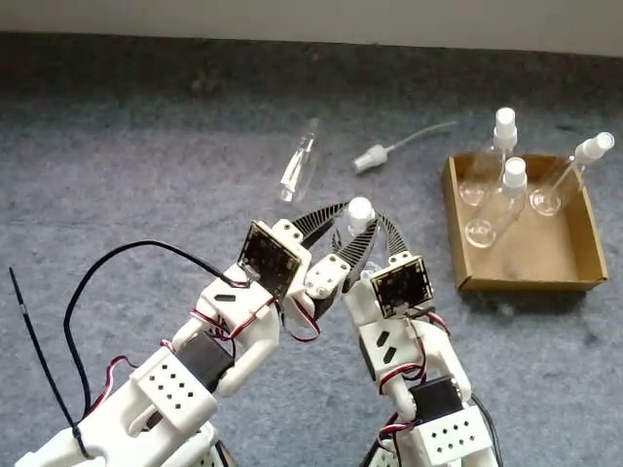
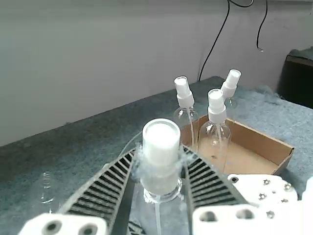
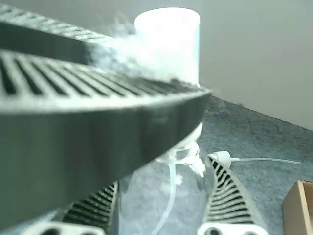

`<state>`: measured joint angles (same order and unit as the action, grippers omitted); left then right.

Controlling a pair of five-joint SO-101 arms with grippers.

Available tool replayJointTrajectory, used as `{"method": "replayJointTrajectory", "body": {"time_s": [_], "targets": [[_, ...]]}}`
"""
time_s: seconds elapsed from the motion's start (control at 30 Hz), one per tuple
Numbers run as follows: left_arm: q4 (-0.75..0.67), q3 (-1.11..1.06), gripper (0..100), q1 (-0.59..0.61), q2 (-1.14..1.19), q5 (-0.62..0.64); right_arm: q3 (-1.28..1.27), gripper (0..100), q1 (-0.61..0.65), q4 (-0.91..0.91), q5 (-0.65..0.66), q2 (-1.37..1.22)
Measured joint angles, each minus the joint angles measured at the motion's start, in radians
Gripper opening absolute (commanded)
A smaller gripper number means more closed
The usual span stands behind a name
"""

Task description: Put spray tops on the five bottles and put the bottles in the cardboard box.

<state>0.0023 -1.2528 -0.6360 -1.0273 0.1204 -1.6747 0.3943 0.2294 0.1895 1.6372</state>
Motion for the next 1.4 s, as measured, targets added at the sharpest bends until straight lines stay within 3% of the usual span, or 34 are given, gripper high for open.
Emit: {"method": "replayJointTrajectory", "body": {"time_s": [0.1,0.3,0.5,1.4], "targets": [[0.002,0.0,1,0.0,0.0,-0.071,0.0,11.2,0.0,0.0,0.0,0.0],[0.002,0.005,1,0.014,0.008,-0.08,0.0,11.2,0.0,0.0,0.0,0.0],[0.058,0.1,1,0.044,0.112,0.032,0.0,11.2,-0.005,0.0,-0.002,0.0],[0.143,0.204,1,0.051,0.166,0.066,0.0,11.2,-0.008,0.003,-0.003,0.0]]}}
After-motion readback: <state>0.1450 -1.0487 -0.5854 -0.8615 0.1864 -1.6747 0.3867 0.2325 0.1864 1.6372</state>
